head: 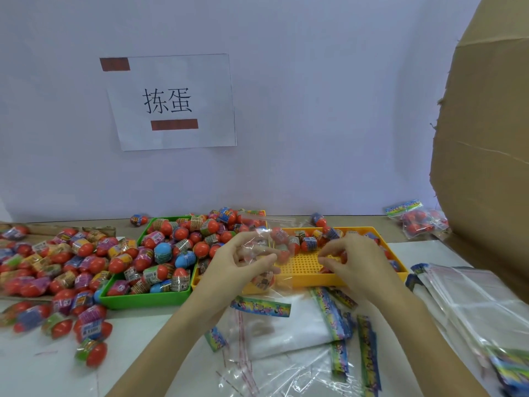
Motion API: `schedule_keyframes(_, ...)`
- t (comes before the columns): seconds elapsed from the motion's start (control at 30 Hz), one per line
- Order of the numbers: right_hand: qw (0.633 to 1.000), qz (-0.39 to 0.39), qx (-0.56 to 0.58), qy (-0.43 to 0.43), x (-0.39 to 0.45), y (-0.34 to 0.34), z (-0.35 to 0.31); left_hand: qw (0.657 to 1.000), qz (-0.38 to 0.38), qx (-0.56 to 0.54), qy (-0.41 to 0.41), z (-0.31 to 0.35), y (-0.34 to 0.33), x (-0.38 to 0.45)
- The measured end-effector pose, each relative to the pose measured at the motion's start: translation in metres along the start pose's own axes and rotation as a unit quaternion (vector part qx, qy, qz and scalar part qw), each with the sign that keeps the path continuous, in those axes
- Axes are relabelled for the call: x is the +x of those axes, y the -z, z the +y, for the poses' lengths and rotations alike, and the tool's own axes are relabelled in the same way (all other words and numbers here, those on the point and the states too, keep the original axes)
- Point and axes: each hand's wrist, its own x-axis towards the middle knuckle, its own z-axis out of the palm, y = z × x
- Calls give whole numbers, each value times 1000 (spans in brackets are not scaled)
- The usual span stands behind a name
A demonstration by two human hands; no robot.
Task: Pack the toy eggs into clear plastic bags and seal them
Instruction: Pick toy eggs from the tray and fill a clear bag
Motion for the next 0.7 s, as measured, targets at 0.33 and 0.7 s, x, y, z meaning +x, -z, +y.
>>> schedule_keyframes(0.33, 997, -69, 23, -23, 6, -7, 9, 1000, -9, -9, 3, 1, -3, -1)
schedule_keyframes(0.7, 996, -9, 83, -28, 2, -16, -4, 999, -29, 5, -13, 1, -6, -3)
